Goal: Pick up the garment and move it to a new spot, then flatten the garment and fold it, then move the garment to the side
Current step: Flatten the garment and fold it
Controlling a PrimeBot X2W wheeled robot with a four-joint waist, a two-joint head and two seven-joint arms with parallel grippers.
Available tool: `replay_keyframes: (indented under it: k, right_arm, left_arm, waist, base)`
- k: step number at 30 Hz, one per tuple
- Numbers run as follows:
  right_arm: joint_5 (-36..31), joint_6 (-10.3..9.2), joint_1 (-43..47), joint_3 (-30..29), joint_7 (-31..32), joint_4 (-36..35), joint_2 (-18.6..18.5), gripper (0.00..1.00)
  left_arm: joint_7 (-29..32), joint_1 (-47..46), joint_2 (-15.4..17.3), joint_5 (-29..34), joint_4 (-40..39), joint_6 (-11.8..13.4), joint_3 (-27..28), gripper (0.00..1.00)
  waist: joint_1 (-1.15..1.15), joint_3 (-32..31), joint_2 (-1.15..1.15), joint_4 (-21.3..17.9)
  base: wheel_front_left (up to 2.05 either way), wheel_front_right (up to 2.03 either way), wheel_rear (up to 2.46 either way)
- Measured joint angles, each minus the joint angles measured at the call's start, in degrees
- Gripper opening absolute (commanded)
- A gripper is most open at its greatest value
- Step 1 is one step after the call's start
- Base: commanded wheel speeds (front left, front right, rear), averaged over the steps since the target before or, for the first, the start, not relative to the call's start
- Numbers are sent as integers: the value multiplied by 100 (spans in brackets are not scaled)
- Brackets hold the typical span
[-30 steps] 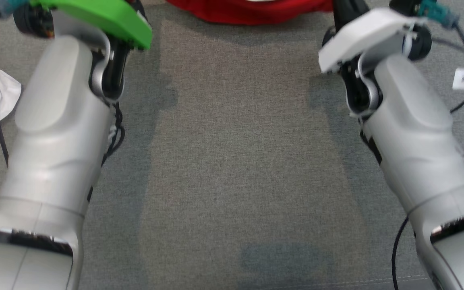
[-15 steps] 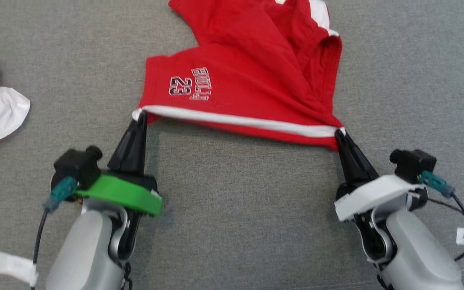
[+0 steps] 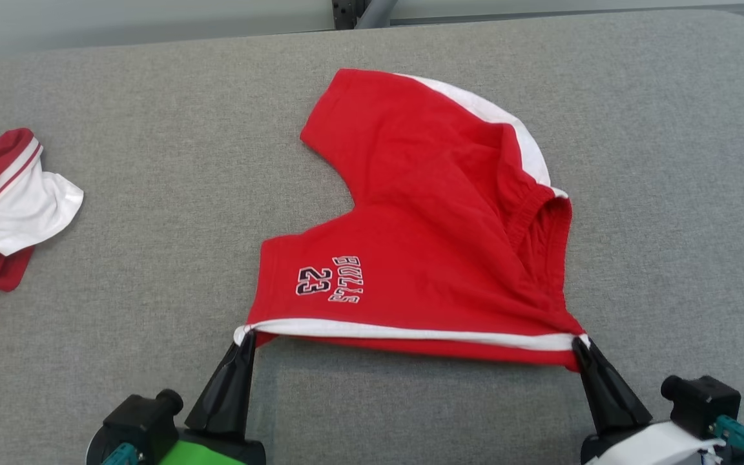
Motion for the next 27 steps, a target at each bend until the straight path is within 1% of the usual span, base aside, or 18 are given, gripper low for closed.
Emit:
replay_keyframes:
  k: [3, 7, 10, 14, 17, 21, 25, 27]
  right_arm:
    - [-182, 0, 536, -193, 410, -466, 122, 0]
    - [-308, 1, 957, -320, 924, -920, 221, 0]
    - [-408, 2, 1066, -426, 1201, -1134, 285, 0]
    - [-411, 3, 920, -481, 1414, -1363, 367, 0]
    - [-136, 4, 476, -627, 1473, -1439, 434, 0]
    - [152, 5, -255, -808, 1477, -1345, 486, 0]
    - [221, 5, -1106, -840, 1363, -1005, 498, 0]
    - [304, 5, -1508, -827, 1268, -713, 499, 0]
  left_arm:
    - [280, 362, 114, 1, -520, 201, 14, 0]
    - [588, 587, 247, 33, -1073, 365, 9, 0]
    - [711, 603, 298, 43, -1300, 417, 32, 0]
    - [757, 450, 409, 73, -1433, 396, 83, 0]
    - [758, -65, 511, 144, -1459, 253, 159, 0]
    - [788, -1063, 631, 198, -1272, -66, 187, 0]
    - [765, -2228, 645, 202, -768, -348, 226, 0]
    - [780, -2812, 609, 202, -420, -459, 171, 0]
  waist:
    - [0, -65, 0, 15]
    - [0, -68, 0, 9]
    - [0, -51, 0, -2]
    - [0, 54, 0, -33]
    - [0, 180, 0, -67]
    - [0, 408, 0, -120]
    - [0, 673, 0, -189]
    - [0, 808, 0, -237]
  base:
    - [0, 0, 0]
    - [0, 0, 0]
    - [0, 0, 0]
    - [0, 0, 0]
    - [0, 0, 0]
    - [0, 0, 0]
    - [0, 0, 0]
    - [0, 0, 0]
